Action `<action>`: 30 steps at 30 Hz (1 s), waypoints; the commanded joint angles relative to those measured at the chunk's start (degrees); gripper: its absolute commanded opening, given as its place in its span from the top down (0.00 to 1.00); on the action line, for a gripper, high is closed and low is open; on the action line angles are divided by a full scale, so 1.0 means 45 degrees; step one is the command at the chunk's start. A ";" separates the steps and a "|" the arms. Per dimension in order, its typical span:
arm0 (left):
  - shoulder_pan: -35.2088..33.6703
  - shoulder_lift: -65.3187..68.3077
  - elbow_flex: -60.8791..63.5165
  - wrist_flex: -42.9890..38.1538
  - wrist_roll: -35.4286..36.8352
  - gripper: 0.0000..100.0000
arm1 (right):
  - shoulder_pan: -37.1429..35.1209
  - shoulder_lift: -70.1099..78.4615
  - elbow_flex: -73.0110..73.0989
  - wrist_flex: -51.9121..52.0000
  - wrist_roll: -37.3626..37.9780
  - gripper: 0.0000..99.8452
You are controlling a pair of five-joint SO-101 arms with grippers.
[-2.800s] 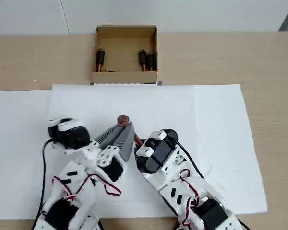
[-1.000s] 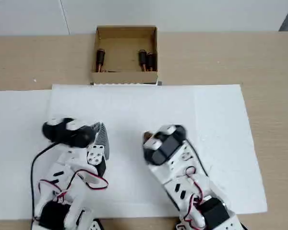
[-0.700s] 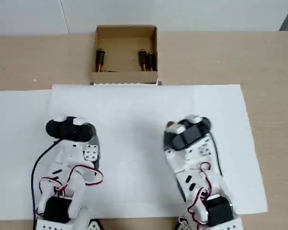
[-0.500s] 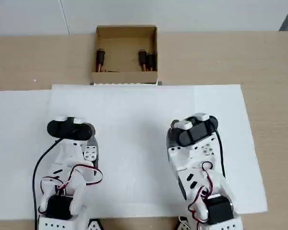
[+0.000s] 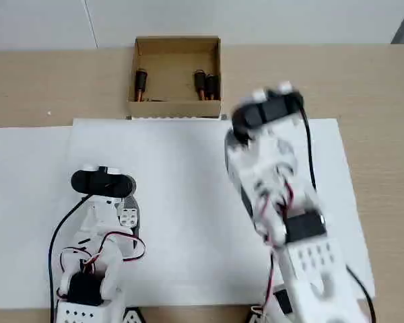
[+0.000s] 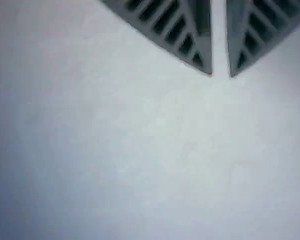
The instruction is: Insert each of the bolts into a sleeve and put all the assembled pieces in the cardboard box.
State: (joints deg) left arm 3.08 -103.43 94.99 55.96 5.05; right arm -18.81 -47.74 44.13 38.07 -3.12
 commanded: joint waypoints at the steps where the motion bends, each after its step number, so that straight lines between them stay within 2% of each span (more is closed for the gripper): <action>1: -0.0059 -0.0098 -0.0068 0.0020 -0.0020 0.99 | 0.0127 0.3292 -0.3223 -0.1026 0.0957 1.00; 17: -0.0059 -0.0098 -0.0068 0.0020 0.0274 0.99 | -0.0166 1.5814 -1.5961 -0.1631 0.6310 1.00; 25: -0.0039 -0.0098 -0.0068 0.0000 0.0274 0.99 | -0.0713 2.0308 -2.0278 -0.1631 0.9670 0.99; 30: -0.0039 -0.0098 -0.0068 0.0000 0.0274 0.99 | -0.0850 2.2281 -2.2310 -0.1514 1.0159 0.95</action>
State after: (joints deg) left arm 3.08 -103.43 94.99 55.96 5.76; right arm -22.24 51.52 -48.18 32.53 41.45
